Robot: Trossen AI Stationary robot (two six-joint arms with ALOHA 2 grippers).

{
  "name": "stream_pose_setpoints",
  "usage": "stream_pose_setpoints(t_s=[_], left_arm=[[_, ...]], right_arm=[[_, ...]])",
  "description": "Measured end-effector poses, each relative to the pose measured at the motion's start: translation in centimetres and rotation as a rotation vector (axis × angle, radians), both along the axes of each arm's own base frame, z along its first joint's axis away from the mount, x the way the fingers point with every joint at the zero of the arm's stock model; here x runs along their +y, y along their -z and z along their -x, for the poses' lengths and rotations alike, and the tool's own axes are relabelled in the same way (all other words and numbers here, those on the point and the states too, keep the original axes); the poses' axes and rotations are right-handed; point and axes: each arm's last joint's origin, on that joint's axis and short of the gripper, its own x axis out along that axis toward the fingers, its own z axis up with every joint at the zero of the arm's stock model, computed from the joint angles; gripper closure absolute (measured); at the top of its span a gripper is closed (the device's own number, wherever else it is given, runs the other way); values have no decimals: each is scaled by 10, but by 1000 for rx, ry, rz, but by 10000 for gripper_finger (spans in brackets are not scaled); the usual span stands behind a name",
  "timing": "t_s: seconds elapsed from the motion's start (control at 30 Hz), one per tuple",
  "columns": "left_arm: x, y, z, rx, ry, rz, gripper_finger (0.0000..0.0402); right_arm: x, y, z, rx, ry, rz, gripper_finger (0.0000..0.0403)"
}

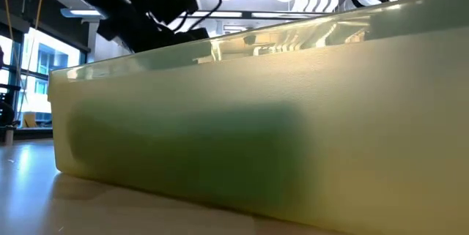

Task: Roll microfiber towels into tight, uniform cylinder then place into a basket
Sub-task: Adjust the yellow bin

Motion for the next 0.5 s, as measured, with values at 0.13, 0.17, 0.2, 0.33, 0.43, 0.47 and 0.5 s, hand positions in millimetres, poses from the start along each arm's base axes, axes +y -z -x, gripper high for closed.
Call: stream_pose_setpoints(t_s=[0.13, 0.17, 0.2, 0.33, 0.43, 0.47, 0.5], left_arm=[[-9, 3, 0, 15, 74, 60, 271], [-11, 3, 0, 25, 85, 69, 271], [-13, 3, 1, 34, 97, 78, 271], [-23, 3, 1, 36, 139, 145, 271], [-34, 4, 3, 58, 179, 213, 271], [-38, 5, 4, 69, 191, 227, 271], [-41, 5, 4, 79, 199, 232, 271]], right_arm=[[4, 12, -8, -63, -43, -26, 167], [5, 13, -10, -67, -59, -17, 167], [5, 14, -11, -65, -71, -8, 167], [7, 19, -14, -56, -112, 28, 167], [5, 20, -14, -39, -123, 47, 167], [4, 20, -14, -36, -124, 52, 167], [3, 20, -15, -37, -126, 55, 167]])
